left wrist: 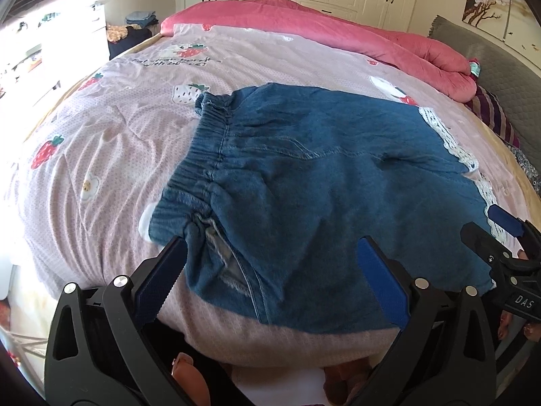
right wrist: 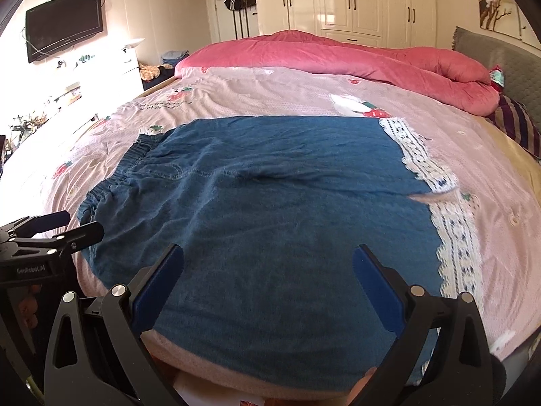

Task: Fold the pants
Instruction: 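Close the left gripper on the waistband while the right gripper grasps the denim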

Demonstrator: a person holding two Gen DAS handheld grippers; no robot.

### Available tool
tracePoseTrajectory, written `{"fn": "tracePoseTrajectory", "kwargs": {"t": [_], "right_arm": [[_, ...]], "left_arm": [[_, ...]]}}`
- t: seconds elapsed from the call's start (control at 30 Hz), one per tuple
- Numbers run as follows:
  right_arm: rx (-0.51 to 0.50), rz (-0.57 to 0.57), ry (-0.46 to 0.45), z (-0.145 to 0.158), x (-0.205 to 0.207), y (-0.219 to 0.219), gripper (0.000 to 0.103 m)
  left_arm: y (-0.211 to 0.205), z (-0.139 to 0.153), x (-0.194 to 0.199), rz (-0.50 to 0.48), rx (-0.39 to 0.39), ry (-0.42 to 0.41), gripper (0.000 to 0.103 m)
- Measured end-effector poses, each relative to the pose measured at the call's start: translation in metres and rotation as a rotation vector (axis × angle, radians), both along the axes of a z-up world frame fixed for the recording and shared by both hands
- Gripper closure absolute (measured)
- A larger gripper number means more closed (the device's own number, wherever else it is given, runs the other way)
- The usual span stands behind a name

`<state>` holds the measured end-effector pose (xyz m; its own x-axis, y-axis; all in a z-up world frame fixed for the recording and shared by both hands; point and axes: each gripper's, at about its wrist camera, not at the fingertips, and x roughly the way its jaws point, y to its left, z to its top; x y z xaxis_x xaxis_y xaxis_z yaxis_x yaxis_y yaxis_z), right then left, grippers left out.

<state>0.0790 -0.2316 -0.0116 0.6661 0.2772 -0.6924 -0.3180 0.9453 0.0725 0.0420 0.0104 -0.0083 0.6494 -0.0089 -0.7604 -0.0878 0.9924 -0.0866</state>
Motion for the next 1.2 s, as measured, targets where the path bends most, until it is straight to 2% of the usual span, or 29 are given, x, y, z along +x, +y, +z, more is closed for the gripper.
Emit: {"fn": "tracePoseTrajectory", "kwargs": {"t": [0.1, 0.27, 0.47, 0.63, 0.73, 0.8, 0.93, 1.0, 1.03, 1.2], "right_arm": [[0.029, 0.036, 0.033, 0.0, 0.019, 0.004, 0.004], [0.063, 0.078, 0.063, 0.002, 0.052, 0.011, 0.004], [0.012, 0.116, 0.061, 0.001, 0.094, 0.027, 0.004], [-0.008, 0.16, 0.073, 0.002, 0.129, 0.042, 0.004], [-0.039, 0.19, 0.064, 0.002, 0.149, 0.054, 0.004], [-0.063, 0.225, 0.057, 0.002, 0.163, 0.064, 0.004], [-0.094, 0.291, 0.062, 0.0, 0.194, 0.083, 0.004], [-0.108, 0.311, 0.062, -0.003, 0.208, 0.092, 0.004], [-0.109, 0.327, 0.064, -0.004, 0.213, 0.097, 0.004], [-0.125, 0.398, 0.086, -0.011, 0.244, 0.122, 0.004]], "left_arm": [[0.008, 0.0, 0.017, 0.009, -0.01, 0.003, 0.009], [0.028, 0.007, 0.058, 0.016, 0.017, -0.004, 0.009], [0.064, 0.009, 0.116, 0.058, 0.02, -0.003, 0.009], [0.083, 0.0, 0.158, 0.037, -0.012, 0.019, 0.01], [0.086, -0.009, 0.176, 0.006, 0.0, 0.053, 0.025], [0.09, -0.013, 0.184, -0.011, -0.013, 0.061, 0.031], [0.092, -0.021, 0.195, -0.045, -0.008, 0.076, 0.054], [0.092, -0.026, 0.2, -0.053, -0.003, 0.09, 0.06], [0.093, -0.029, 0.203, -0.052, 0.009, 0.092, 0.071], [0.101, -0.03, 0.202, -0.071, -0.006, 0.071, 0.078]]}}
